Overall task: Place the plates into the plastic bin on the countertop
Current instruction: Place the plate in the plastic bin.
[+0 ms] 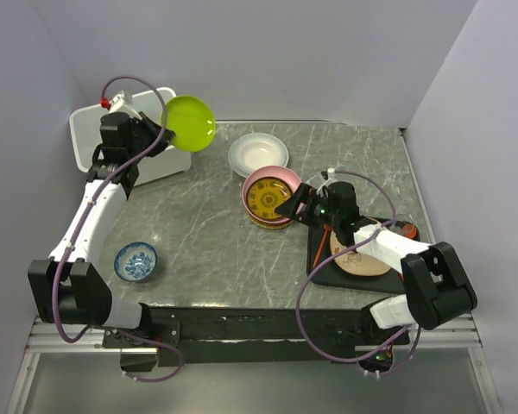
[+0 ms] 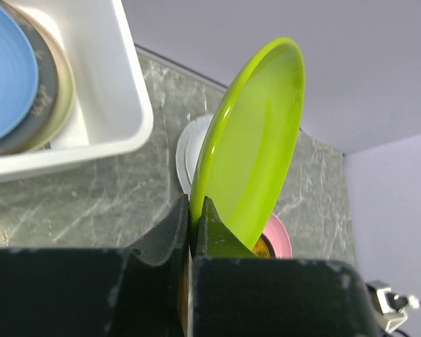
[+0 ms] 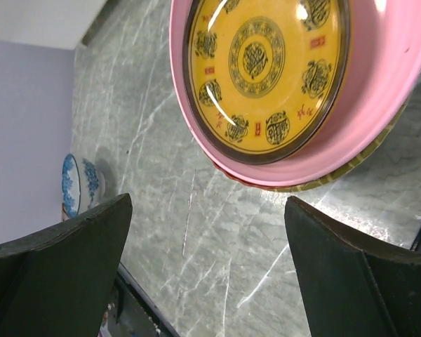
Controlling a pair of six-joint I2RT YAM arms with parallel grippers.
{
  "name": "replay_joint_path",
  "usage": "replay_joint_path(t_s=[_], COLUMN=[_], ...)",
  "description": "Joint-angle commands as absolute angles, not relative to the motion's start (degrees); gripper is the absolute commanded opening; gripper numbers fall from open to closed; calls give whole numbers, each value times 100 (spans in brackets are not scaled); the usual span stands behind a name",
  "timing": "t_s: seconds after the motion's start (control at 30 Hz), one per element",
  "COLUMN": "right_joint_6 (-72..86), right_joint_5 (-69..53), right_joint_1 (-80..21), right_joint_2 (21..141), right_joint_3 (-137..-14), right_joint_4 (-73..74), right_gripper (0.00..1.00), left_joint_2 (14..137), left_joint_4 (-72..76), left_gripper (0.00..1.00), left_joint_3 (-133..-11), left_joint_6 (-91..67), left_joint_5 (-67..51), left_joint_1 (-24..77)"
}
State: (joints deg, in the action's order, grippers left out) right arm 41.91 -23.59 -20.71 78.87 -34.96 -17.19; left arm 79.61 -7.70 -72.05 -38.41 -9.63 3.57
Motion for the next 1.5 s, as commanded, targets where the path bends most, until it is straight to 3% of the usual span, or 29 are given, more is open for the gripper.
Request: replay_joint_path(t_s=[0.0, 0.67, 1.0, 1.47], right_joint_6=[4113, 4140, 4061, 4087], right_joint_5=[-2452, -1890, -2100, -1952], right_joint_1=[-2206, -2452, -2707, -3129], right_joint_2=[7884, 6531, 6943, 7365], right_joint_3=[-3709, -2927, -3339, -3612], right_joint_4=[-1934, -1345, -1433, -1363], right_gripper=[96, 97, 97, 98], left_joint_2=[8182, 9105, 9070, 9571], left_joint_4=[-808, -641, -1037, -686], left_gripper=[1, 1, 1, 1], left_joint_3=[-7637, -8103, -8209, -8051], left_joint_6=[-3911, -4869, -4975, -5299], left_joint_5=[-923, -247, -26, -869], left_joint_1=[194, -457, -816, -1397])
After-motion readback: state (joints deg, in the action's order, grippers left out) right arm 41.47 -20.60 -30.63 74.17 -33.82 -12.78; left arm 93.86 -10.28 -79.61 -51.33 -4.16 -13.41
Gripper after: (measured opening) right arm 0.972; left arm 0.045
